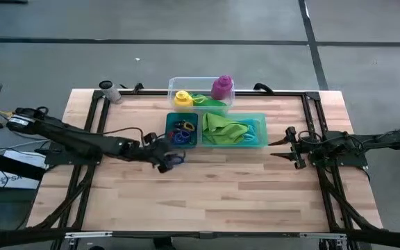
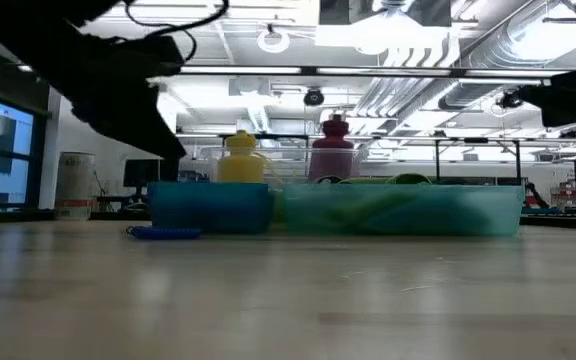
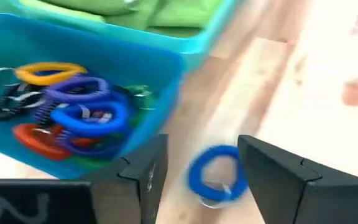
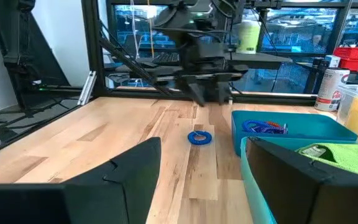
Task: Pick & Place Sports Items
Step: Put the blue spring keychain into the blue bin
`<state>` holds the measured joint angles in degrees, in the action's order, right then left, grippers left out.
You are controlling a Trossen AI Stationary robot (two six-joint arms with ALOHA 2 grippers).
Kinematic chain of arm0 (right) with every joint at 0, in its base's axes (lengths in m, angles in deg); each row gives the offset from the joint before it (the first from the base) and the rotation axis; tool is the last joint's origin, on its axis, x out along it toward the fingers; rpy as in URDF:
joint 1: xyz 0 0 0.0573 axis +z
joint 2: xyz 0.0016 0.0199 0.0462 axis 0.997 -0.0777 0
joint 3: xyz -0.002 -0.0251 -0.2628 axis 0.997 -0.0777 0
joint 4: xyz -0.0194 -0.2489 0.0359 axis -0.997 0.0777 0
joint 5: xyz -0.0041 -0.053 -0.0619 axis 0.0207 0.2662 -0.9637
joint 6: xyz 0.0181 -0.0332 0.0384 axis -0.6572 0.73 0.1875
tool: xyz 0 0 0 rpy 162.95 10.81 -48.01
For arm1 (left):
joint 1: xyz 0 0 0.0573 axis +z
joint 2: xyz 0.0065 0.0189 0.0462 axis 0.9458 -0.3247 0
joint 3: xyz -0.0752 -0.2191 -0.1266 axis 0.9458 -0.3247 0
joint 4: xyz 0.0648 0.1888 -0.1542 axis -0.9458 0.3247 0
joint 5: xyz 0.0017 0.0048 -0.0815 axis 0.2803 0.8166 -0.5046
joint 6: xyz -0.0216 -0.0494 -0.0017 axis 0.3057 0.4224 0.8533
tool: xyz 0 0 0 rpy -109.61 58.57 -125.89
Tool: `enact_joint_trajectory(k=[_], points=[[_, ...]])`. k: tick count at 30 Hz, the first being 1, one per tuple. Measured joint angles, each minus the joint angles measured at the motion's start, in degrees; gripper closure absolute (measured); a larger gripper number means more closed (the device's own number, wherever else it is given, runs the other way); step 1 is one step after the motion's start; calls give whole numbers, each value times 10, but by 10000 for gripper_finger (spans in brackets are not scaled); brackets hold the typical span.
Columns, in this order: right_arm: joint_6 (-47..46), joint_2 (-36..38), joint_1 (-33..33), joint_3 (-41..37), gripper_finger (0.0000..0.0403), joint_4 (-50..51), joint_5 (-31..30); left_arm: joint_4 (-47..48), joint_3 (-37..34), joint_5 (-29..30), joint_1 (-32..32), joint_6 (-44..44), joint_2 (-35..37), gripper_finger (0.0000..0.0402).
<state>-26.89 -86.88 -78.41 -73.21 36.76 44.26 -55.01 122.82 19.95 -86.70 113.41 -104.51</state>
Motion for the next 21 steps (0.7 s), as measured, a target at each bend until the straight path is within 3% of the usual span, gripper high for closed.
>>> enact_joint_trajectory(k=[11, 21], points=[[0, 0, 0, 0, 214, 0, 0, 19, 0, -13, -55, 78, -12, 248], [0, 0, 0, 0, 214, 0, 0, 19, 0, -32, -55, -26, -59, 247]])
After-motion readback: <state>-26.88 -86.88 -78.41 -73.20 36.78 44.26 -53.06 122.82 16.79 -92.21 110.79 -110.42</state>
